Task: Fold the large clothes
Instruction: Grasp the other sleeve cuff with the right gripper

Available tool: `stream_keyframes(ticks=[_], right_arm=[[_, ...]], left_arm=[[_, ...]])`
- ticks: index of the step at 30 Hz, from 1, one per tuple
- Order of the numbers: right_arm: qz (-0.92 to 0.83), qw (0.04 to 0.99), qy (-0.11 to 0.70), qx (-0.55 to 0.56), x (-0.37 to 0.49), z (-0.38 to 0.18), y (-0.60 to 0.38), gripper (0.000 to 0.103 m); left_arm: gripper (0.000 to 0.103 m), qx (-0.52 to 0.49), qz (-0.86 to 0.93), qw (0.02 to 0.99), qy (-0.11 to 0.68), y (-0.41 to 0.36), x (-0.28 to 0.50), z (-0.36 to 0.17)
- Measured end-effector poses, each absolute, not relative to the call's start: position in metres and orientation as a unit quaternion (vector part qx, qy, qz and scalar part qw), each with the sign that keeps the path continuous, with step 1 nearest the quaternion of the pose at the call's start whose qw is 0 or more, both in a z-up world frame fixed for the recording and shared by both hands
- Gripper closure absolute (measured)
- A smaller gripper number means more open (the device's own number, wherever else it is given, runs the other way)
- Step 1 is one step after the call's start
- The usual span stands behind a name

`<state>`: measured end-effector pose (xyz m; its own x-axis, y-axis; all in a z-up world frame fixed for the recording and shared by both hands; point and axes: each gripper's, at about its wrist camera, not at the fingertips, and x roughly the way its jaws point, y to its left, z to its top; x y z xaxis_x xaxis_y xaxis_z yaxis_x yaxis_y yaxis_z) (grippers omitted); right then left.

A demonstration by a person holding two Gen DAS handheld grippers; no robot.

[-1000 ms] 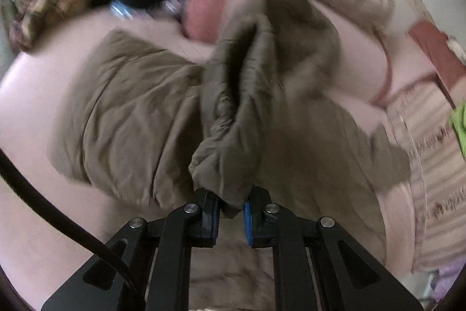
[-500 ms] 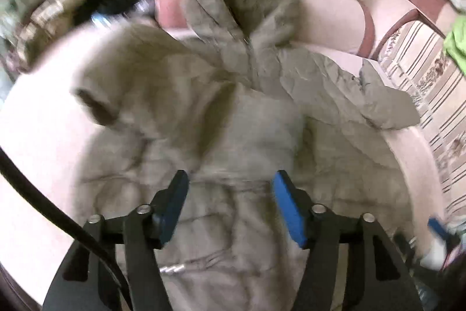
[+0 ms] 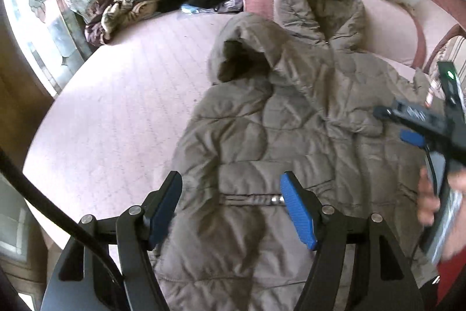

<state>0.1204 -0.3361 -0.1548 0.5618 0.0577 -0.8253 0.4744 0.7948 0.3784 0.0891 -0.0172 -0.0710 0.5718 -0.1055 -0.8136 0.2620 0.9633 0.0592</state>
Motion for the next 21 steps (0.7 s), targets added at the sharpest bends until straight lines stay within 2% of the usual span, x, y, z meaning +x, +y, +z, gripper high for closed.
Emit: stream_keyframes(ticks=[1,4,7,14,18,21], right_arm=[[-0.120,0.831,0.452,0.302,0.127,-0.159,-0.336,0.020],[-0.092,0.820,0.462,0.325,0.150,-0.166,-0.336,0.067],[-0.085,0.819,0.470,0.318,0.159,-0.159,-0.338,0.085],[-0.168,0.845,0.450,0.233,0.150,-0.118,-0.372,0.090],[-0.216,0.839,0.449,0.216,0.148,-0.115,-0.403,0.091],[-0.245,0.831,0.456,0.204,0.151,-0.123,-0.419,0.098]], left_arm=[[0.034,0.090,-0.099,0.883,0.450,-0.019,0.090,-0.072],[0.034,0.094,-0.092,0.883,0.451,-0.018,0.092,-0.074],[0.034,0.094,-0.092,0.881,0.454,-0.021,0.090,-0.075],[0.034,0.106,-0.113,0.877,0.456,-0.033,0.079,-0.073],[0.034,0.104,-0.126,0.875,0.455,-0.040,0.073,-0.069],[0.034,0.103,-0.134,0.873,0.459,-0.045,0.071,-0.068]])
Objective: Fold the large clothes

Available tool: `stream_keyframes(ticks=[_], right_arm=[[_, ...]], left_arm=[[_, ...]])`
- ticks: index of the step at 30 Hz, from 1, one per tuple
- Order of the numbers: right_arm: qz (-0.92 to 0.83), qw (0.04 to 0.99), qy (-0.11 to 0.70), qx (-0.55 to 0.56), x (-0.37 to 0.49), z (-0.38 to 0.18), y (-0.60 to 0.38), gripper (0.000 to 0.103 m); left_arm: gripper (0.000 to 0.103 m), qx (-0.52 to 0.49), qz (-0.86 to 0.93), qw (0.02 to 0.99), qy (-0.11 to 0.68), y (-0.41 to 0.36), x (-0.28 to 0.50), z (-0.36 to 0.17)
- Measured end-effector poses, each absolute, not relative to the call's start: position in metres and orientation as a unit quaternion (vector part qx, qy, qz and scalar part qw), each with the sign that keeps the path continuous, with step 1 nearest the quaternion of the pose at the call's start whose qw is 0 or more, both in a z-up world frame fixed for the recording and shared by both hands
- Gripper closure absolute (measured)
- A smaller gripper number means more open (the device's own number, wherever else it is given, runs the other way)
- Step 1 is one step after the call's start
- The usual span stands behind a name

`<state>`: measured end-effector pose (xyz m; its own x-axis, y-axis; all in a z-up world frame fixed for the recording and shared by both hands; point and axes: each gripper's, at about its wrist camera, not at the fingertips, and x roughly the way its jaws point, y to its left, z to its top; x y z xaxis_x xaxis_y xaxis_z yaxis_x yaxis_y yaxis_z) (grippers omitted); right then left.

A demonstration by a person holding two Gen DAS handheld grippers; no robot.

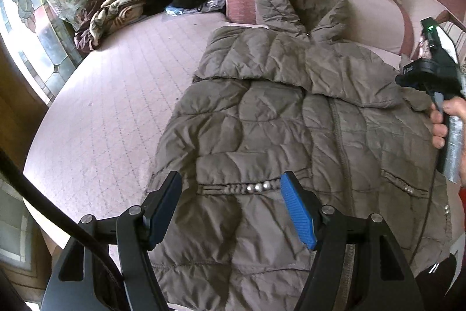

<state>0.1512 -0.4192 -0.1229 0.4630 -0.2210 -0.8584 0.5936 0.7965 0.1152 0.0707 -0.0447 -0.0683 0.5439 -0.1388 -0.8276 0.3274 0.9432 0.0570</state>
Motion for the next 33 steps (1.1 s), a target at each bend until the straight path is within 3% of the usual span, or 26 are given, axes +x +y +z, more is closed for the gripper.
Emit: stream_keyframes(ticks=[12,16,28,33], right_arm=[[-0.283,0.788,0.501,0.221,0.156,-0.182,-0.457,0.098],[-0.290,0.791,0.490,0.222,0.149,-0.175,-0.460,0.096],[-0.313,0.810,0.445,0.219,0.095,-0.128,-0.463,0.074],[-0.326,0.810,0.432,0.226,0.061,-0.115,-0.469,0.072]], left_arm=[[0.034,0.108,-0.140,0.869,0.462,-0.057,0.073,-0.074],[0.034,0.103,-0.141,0.871,0.458,-0.057,0.070,-0.072],[0.034,0.090,-0.152,0.881,0.440,-0.050,0.038,-0.043],[0.034,0.094,-0.157,0.888,0.423,-0.051,0.015,-0.026]])
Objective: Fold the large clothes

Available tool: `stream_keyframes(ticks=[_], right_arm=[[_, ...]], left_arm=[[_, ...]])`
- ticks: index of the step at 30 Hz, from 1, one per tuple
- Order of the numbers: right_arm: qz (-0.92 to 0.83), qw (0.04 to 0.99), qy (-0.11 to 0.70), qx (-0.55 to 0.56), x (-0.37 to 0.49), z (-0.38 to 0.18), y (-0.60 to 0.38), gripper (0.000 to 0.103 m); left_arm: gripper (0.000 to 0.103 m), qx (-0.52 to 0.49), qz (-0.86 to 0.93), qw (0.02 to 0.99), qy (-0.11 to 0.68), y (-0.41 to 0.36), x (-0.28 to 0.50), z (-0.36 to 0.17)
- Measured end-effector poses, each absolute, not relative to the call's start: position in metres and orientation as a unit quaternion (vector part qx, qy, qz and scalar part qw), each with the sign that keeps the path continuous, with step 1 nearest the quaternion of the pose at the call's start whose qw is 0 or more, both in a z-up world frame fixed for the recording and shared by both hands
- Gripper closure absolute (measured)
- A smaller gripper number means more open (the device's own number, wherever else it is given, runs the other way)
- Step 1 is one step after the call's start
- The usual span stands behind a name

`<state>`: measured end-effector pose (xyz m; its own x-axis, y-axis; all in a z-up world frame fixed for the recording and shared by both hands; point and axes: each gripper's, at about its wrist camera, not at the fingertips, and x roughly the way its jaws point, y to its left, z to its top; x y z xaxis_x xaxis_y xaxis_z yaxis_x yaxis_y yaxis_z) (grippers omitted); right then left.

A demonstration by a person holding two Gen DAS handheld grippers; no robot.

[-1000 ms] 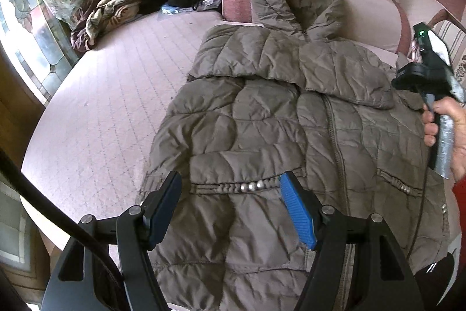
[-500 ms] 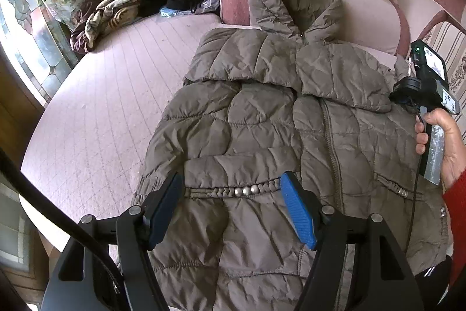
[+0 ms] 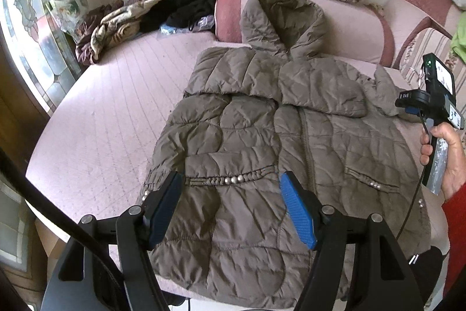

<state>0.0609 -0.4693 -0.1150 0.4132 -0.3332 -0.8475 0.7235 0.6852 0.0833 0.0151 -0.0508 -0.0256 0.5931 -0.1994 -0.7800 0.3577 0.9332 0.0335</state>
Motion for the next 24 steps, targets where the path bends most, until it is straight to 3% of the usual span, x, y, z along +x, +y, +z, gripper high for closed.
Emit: stream_keyframes(ticks=[6,12,20,24], right_arm=[[-0.344,0.805,0.420,0.240,0.016,-0.103,-0.484,0.068],[-0.367,0.798,0.406,0.253,-0.023,-0.096,-0.504,0.058],[-0.389,0.779,0.400,0.287,-0.052,-0.111,-0.540,0.046],[-0.388,0.765,0.382,0.342,-0.064,-0.131,-0.568,0.046]], left_arm=[[0.034,0.094,-0.172,0.896,0.399,-0.053,-0.015,-0.005],[0.034,0.103,-0.190,0.898,0.384,-0.063,-0.037,0.007],[0.034,0.114,-0.186,0.893,0.394,-0.070,-0.033,-0.002],[0.034,0.118,-0.176,0.887,0.409,-0.075,-0.020,-0.014]])
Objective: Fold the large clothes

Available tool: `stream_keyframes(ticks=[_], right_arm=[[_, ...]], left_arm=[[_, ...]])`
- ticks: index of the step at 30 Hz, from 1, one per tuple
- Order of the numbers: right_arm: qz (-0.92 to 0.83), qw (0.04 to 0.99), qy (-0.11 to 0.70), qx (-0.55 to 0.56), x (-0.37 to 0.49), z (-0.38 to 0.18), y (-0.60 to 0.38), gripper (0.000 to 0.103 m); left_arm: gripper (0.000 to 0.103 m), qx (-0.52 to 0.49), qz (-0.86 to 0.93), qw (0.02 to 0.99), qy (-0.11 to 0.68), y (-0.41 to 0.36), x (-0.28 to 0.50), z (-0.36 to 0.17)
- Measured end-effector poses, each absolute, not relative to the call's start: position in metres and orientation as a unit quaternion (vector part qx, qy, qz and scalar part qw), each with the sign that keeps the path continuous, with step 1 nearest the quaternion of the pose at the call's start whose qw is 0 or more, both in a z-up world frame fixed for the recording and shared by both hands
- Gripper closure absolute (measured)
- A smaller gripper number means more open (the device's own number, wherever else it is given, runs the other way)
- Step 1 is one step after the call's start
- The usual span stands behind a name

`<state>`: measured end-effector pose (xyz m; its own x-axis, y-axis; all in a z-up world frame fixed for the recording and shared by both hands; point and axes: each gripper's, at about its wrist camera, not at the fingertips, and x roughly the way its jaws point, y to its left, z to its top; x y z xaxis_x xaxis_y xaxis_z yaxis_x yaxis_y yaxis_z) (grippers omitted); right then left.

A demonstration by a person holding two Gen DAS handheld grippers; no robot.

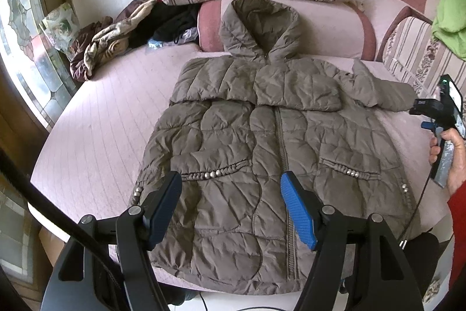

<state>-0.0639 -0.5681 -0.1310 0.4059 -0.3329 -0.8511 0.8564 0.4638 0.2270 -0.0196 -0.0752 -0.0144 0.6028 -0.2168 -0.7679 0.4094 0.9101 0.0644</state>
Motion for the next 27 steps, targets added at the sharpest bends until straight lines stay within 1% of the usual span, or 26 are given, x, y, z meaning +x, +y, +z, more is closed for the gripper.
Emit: stream_keyframes(ticks=[6,14,18,24,25,26,27], right_arm=[[-0.391,0.740,0.367,0.407,-0.068,-0.167,-0.615,0.046],[-0.401,0.703,0.327,0.488,-0.061,-0.205,-0.691,0.046],[-0.413,0.702,0.303,0.496,-0.051,-0.214,-0.720,0.046],[-0.428,0.707,0.295,0.480,-0.026,-0.215,-0.758,0.046],[-0.433,0.704,0.297,0.478,-0.022,-0.215,-0.763,0.049],[-0.438,0.704,0.301,0.472,-0.019,-0.215,-0.767,0.066],[-0.444,0.704,0.308,0.461,-0.016,-0.213,-0.770,0.076]], left_arm=[[0.034,0.122,-0.169,0.877,0.432,-0.089,0.002,-0.037],[0.034,0.137,-0.168,0.865,0.453,-0.118,0.025,-0.065],[0.033,0.144,-0.161,0.860,0.462,-0.129,0.035,-0.078],[0.033,0.152,-0.146,0.856,0.473,-0.136,0.047,-0.092],[0.034,0.153,-0.143,0.855,0.475,-0.136,0.049,-0.095],[0.034,0.153,-0.141,0.854,0.476,-0.136,0.050,-0.096],[0.034,0.154,-0.139,0.854,0.478,-0.135,0.051,-0.097]])
